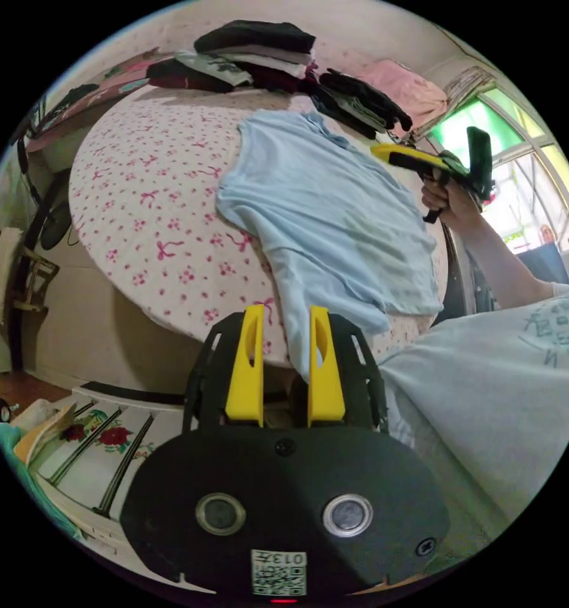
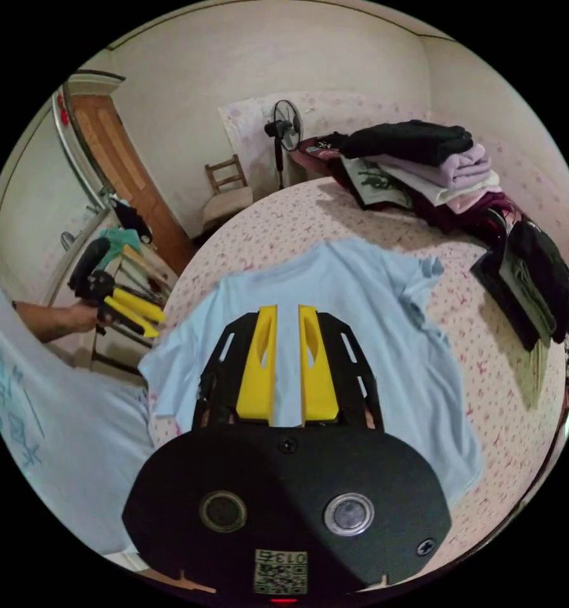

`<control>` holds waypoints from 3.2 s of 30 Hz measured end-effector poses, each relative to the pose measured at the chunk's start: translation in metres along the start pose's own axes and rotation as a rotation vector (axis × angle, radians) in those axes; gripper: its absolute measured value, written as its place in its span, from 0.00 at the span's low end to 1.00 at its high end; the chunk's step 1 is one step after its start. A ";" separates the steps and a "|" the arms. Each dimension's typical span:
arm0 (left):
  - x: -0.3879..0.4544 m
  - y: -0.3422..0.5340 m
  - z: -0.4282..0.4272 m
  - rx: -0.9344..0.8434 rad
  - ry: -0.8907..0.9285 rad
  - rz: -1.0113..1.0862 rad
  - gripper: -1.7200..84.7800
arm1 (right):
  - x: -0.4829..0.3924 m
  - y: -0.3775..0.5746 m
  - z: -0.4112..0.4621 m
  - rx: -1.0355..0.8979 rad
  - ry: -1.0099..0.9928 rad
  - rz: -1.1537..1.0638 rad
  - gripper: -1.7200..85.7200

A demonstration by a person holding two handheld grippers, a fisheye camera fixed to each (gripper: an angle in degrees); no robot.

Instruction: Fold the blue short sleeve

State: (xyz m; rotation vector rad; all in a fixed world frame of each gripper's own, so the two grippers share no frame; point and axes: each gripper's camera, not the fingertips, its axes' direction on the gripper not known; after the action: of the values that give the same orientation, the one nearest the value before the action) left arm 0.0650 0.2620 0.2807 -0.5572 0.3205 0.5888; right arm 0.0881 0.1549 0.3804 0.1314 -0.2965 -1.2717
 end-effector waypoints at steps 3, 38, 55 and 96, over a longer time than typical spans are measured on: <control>0.016 0.000 0.011 -0.025 -0.066 0.011 0.16 | -0.050 0.066 -0.001 -0.061 -0.024 -0.041 0.10; 0.065 -0.078 0.025 -0.154 -0.072 0.172 0.03 | -0.176 0.318 -0.036 -0.119 -0.095 -0.188 0.08; 0.218 -0.124 0.124 -0.286 -0.103 0.750 0.05 | -0.138 0.494 -0.102 -0.301 0.338 0.191 0.11; 0.253 -0.261 0.072 -0.088 -0.137 0.590 0.02 | 0.093 0.518 -0.231 -0.024 0.372 0.570 0.03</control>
State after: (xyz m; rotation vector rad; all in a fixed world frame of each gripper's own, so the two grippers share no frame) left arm 0.4306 0.2328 0.3337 -0.5016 0.3305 1.2106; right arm 0.6562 0.2029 0.3084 0.2398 0.0092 -0.6666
